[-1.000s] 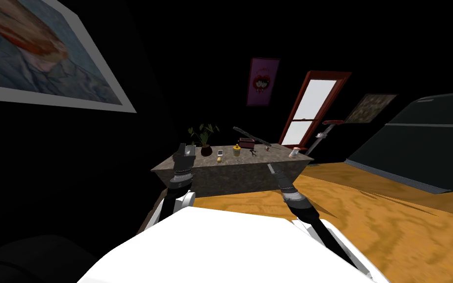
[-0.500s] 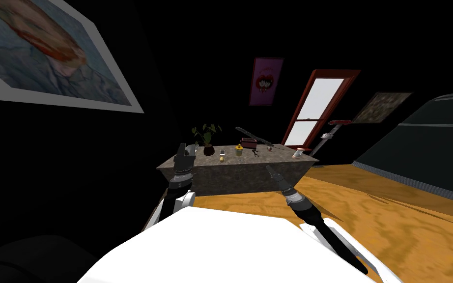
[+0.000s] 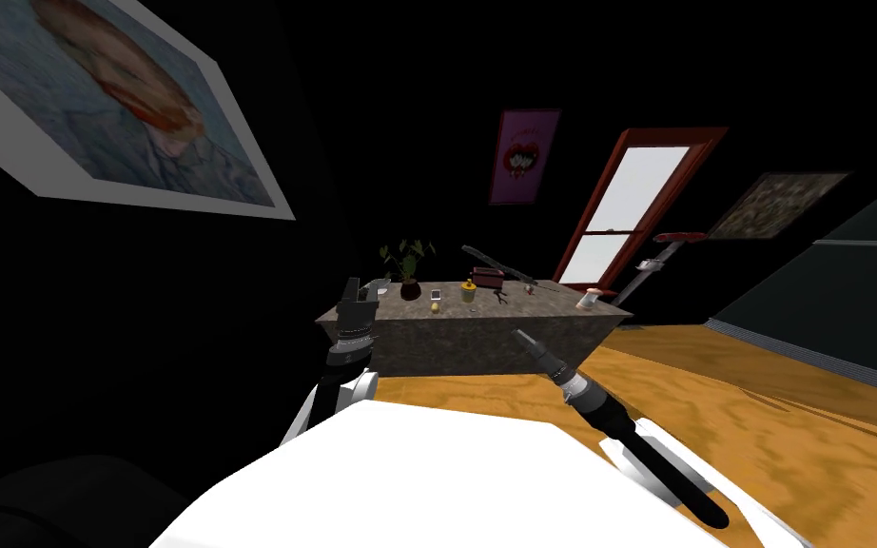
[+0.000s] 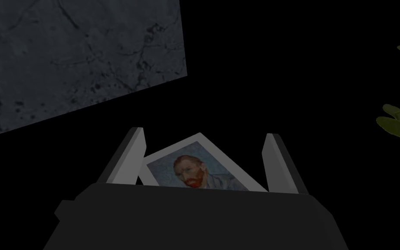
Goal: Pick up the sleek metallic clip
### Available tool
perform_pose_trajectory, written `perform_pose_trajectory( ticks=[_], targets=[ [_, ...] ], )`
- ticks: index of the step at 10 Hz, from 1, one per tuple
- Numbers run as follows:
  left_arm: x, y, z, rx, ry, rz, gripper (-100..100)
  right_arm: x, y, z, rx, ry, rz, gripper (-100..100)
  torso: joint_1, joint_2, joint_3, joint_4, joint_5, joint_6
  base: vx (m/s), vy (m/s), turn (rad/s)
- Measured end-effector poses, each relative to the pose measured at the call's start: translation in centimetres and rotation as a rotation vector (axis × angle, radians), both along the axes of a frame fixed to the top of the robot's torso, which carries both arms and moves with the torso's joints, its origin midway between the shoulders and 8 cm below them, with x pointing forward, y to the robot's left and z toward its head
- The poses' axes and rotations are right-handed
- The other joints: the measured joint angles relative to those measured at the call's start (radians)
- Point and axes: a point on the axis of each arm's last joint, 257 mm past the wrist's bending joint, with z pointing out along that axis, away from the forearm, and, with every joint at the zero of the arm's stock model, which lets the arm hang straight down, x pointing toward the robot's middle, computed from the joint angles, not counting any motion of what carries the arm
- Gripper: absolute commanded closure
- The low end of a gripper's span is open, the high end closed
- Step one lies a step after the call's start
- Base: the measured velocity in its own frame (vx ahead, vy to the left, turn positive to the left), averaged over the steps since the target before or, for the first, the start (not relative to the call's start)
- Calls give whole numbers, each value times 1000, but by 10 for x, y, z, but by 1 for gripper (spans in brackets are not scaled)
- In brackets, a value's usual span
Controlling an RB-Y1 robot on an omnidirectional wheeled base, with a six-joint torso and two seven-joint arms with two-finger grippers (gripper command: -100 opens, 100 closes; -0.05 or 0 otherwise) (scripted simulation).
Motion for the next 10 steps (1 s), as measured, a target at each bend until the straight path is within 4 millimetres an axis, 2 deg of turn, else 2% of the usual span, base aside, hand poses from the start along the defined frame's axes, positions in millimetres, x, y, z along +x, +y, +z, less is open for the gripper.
perform_pose_trajectory(
  ticks=[2, 5, 7, 10],
  targets=[
    [0, 0, 0, 0, 0, 0, 0, -4, -4, -19, -87, 33, 26, -100, 1, 0, 0, 0, 0, 0, -7, 53, 80],
    [0, 0, 0, 0, 0, 0, 0, -3, -13, -35, -191, 66, 59, -100, 0, 0, 0, 0, 0, 0, -4, 36, 66],
    [0, 0, 0, 0, 0, 0, 0, -11, -26, -56, -275, 103, 80, -100, 1, -1, -1, 0, 0, 0, 12, 52, 95],
    [0, 0, 0, 0, 0, 0, 0, -14, -45, -75, -403, 146, 120, -100, 0, -1, -1, 0, 0, 1, 16, 56, 121]
  ],
)
